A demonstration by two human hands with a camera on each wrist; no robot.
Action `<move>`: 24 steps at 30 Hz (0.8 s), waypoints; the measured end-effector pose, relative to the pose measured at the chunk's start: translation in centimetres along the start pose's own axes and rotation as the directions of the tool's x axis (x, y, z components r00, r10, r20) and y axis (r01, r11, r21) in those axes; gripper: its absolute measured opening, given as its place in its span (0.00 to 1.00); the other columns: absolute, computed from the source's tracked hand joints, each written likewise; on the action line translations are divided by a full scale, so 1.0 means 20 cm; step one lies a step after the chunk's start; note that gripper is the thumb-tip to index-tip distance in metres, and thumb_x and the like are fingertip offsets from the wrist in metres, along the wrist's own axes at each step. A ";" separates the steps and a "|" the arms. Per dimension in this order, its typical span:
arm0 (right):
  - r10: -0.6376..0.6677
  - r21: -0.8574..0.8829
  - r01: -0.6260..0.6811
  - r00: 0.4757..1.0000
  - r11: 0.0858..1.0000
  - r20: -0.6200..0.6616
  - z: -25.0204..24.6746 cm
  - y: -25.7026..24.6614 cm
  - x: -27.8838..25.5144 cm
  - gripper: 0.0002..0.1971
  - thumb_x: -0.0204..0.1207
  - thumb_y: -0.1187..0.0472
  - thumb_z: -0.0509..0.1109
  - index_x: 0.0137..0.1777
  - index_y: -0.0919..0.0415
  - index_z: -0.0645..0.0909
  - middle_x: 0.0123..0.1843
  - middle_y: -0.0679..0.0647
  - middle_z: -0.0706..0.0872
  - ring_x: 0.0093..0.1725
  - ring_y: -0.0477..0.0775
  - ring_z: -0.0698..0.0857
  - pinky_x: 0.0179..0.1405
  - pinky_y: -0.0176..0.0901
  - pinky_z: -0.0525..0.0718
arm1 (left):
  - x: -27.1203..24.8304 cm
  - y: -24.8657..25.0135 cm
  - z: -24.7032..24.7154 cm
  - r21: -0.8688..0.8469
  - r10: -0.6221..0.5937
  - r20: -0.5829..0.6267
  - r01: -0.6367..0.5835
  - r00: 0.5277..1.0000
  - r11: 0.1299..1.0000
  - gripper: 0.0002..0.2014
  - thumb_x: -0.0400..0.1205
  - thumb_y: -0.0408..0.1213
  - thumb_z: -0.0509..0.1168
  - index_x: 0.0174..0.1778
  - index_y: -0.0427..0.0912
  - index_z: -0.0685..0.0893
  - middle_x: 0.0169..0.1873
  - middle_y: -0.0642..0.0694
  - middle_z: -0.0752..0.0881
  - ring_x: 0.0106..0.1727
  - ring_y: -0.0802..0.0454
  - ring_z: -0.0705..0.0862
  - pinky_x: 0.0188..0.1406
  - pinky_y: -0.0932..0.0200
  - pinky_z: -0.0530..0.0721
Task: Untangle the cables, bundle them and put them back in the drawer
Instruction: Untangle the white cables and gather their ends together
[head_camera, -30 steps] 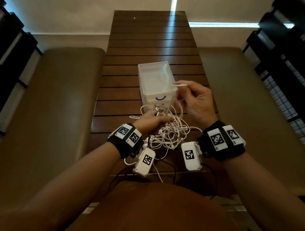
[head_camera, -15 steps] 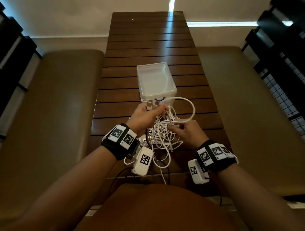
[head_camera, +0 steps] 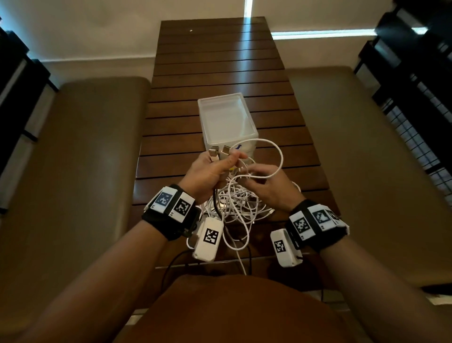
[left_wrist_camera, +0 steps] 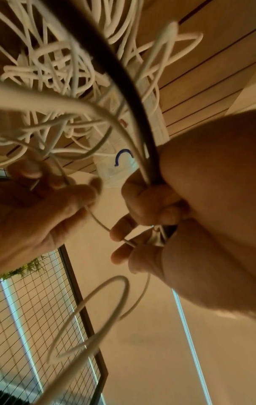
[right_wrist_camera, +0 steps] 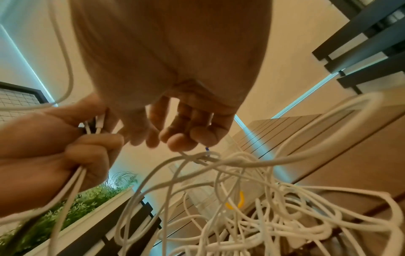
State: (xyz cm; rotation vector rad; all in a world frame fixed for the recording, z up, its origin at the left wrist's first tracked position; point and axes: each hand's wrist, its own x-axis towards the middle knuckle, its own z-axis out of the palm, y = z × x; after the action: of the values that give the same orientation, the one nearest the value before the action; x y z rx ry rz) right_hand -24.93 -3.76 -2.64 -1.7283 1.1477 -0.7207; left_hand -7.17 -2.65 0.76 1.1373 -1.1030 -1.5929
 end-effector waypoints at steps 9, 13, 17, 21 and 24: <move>0.015 0.152 -0.003 0.997 0.988 -0.077 -0.06 -0.08 0.04 0.10 0.80 0.65 0.67 0.45 0.51 0.88 0.49 0.47 0.90 0.51 0.50 0.88 0.53 0.50 0.86 | 0.07 -0.01 0.09 -0.087 -0.218 -0.081 0.211 0.973 0.974 0.12 0.79 0.25 0.64 0.57 0.39 0.84 0.26 0.50 0.77 0.19 0.60 0.68 0.14 0.68 0.63; -0.003 0.189 0.036 0.985 0.981 -0.172 -0.12 -0.14 0.02 0.11 0.81 0.69 0.66 0.45 0.54 0.87 0.46 0.51 0.90 0.49 0.51 0.89 0.54 0.47 0.87 | 0.11 -0.04 0.14 0.014 -0.245 -0.034 0.245 0.969 0.969 0.09 0.79 0.30 0.66 0.34 0.44 0.78 0.21 0.52 0.70 0.19 0.59 0.65 0.16 0.66 0.61; -0.084 0.246 0.134 0.975 0.960 -0.204 -0.13 -0.21 0.02 0.09 0.82 0.70 0.65 0.46 0.59 0.85 0.39 0.52 0.86 0.37 0.42 0.86 0.38 0.35 0.86 | 0.12 -0.10 0.17 0.254 -0.204 -0.054 0.211 0.978 0.944 0.11 0.82 0.32 0.66 0.33 0.45 0.80 0.15 0.56 0.76 0.15 0.63 0.70 0.16 0.68 0.67; -0.226 0.128 0.287 0.906 0.949 -0.357 -0.20 -0.29 0.06 0.06 0.81 0.69 0.67 0.49 0.60 0.85 0.39 0.57 0.87 0.38 0.46 0.85 0.42 0.35 0.84 | 0.11 -0.17 0.13 0.370 -0.234 -0.105 0.257 0.966 0.893 0.08 0.82 0.42 0.69 0.41 0.42 0.85 0.26 0.50 0.80 0.23 0.58 0.74 0.22 0.63 0.73; -0.255 0.055 0.295 0.893 0.954 -0.371 -0.25 -0.28 0.06 0.08 0.80 0.67 0.68 0.52 0.56 0.86 0.46 0.51 0.89 0.46 0.47 0.87 0.50 0.38 0.85 | 0.10 -0.13 0.09 0.333 -0.192 -0.155 0.234 0.969 0.913 0.07 0.83 0.39 0.67 0.46 0.40 0.86 0.29 0.49 0.82 0.22 0.62 0.76 0.20 0.67 0.73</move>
State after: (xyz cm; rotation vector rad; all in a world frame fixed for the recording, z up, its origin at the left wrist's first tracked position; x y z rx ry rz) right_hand -26.46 -5.93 4.48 -1.7270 1.0856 -1.2980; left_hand -9.66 -3.64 -1.83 1.6170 -1.2477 -1.5029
